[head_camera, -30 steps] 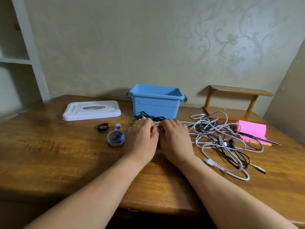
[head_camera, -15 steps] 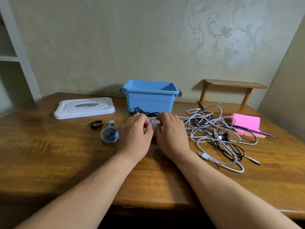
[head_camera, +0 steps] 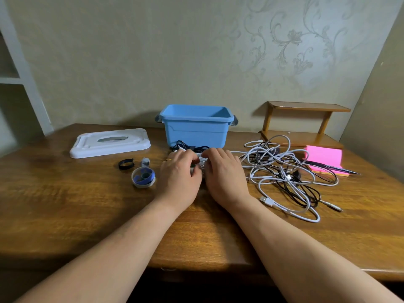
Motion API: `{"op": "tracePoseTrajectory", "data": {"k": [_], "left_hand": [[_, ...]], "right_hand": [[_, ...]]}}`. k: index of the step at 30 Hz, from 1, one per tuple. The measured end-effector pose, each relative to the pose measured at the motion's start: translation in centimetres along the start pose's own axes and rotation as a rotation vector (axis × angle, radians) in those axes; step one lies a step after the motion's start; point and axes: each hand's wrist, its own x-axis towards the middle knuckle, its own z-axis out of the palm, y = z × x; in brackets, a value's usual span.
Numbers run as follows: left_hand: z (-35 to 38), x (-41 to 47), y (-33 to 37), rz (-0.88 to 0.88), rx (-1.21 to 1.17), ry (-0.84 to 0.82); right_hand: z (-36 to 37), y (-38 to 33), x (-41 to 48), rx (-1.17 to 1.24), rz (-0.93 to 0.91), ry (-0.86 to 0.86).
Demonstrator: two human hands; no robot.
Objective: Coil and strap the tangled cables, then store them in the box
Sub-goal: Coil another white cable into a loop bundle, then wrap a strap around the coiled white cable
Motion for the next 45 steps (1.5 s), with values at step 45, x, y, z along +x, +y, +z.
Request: {"op": "tracePoseTrajectory", "data": {"k": [45], "left_hand": [[0.4,-0.2,-0.1,0.14,0.143,-0.005]], "right_hand": [[-3.2,-0.2,-0.3,0.114,0.103,-0.053]]}}
